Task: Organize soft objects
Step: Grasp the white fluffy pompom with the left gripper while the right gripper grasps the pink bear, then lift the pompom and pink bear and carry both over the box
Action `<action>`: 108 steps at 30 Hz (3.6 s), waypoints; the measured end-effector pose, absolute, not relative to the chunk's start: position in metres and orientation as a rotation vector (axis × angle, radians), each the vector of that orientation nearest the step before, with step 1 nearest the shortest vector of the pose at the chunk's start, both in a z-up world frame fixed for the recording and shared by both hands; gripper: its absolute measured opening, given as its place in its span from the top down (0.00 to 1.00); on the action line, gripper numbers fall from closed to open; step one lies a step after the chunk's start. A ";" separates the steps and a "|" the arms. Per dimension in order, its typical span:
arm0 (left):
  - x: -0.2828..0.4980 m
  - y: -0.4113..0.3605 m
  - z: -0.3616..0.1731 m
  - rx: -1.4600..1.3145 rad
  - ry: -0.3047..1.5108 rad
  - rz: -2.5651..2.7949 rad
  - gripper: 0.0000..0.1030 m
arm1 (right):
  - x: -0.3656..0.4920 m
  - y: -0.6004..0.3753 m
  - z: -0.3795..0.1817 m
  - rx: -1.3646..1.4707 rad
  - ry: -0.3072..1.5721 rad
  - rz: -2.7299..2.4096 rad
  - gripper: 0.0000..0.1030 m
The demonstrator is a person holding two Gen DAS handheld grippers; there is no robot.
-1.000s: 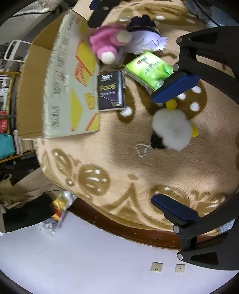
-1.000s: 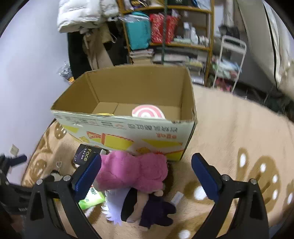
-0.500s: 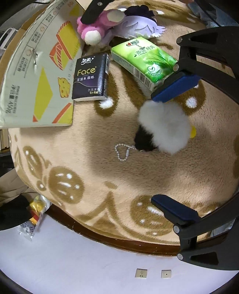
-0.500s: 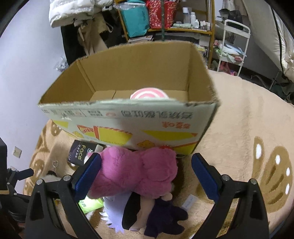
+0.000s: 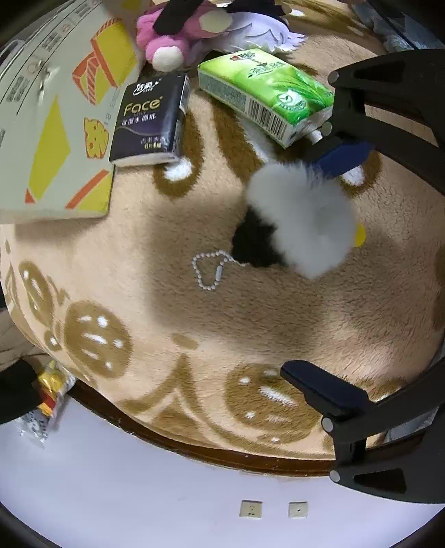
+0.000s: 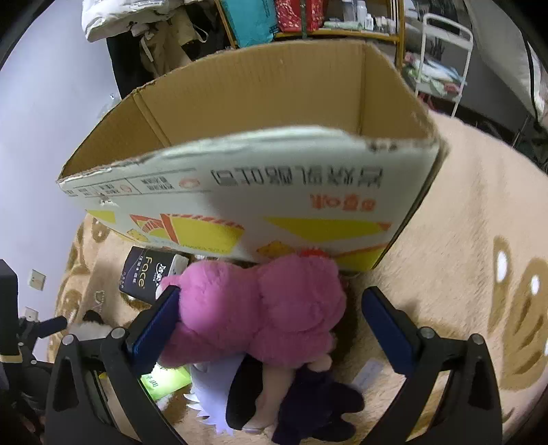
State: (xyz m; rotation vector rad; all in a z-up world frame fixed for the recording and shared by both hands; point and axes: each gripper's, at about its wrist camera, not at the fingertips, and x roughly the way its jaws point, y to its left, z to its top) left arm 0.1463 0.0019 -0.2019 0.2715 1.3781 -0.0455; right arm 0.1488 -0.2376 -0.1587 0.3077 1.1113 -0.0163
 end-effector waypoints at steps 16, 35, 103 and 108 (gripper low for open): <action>0.138 -0.017 -0.201 0.240 1.391 -0.182 0.67 | 0.148 -0.233 -0.163 0.282 1.148 0.011 0.00; 0.127 -0.032 -0.170 0.289 1.261 -0.174 0.70 | 0.144 -0.227 -0.155 0.261 1.132 0.024 0.10; 0.156 -0.056 -0.009 0.235 0.379 -0.289 0.69 | 0.124 -0.224 0.030 -0.006 0.451 -0.046 0.13; 0.165 -0.064 -0.021 0.237 0.417 -0.305 0.69 | 0.136 -0.233 0.016 0.010 0.477 -0.055 0.12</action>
